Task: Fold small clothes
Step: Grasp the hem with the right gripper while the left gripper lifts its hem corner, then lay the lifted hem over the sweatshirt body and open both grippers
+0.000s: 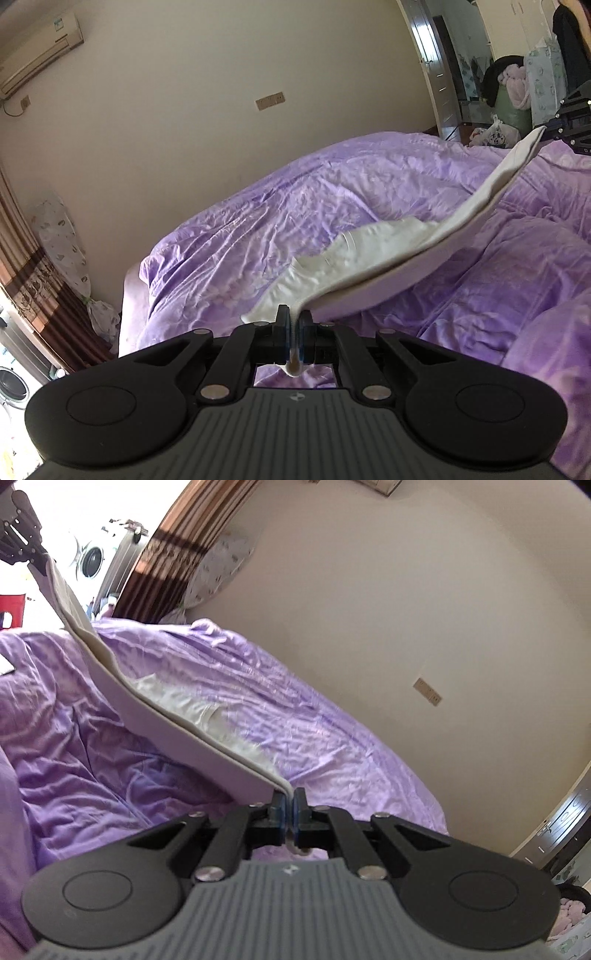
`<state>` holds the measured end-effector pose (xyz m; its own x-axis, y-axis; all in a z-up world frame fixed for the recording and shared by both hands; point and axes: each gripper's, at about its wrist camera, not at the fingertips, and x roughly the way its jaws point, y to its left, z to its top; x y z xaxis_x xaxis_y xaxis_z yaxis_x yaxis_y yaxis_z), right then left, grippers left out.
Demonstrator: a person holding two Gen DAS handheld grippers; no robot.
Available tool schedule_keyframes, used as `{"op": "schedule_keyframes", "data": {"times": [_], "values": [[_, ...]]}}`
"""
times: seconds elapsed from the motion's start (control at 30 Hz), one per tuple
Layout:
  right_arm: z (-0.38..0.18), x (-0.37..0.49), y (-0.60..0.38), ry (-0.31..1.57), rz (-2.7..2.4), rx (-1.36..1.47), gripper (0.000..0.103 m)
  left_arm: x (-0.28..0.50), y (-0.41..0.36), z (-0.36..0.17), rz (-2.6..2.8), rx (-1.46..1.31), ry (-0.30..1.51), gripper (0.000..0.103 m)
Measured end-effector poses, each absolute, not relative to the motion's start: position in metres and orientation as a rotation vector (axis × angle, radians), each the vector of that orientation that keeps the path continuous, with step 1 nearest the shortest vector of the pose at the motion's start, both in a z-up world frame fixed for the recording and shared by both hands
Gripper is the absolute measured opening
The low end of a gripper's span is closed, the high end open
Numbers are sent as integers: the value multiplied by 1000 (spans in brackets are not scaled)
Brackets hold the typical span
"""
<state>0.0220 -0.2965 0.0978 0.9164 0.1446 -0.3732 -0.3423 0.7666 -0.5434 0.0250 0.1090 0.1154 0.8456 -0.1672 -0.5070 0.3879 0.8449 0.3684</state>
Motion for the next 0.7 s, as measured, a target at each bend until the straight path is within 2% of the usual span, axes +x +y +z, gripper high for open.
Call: {"op": "schedule_keyframes", "data": {"times": [0.2,0.33,0.7], "values": [[114,-1,-299,306,290,-633,0,31,102,115,-293,522,485,4],[106,18,-296,323,292,-653,0,59,96,106,-265,577,494,4],[87,175,-298,384,252,-584,0,198,83,83,-202,642,522,4]]}}
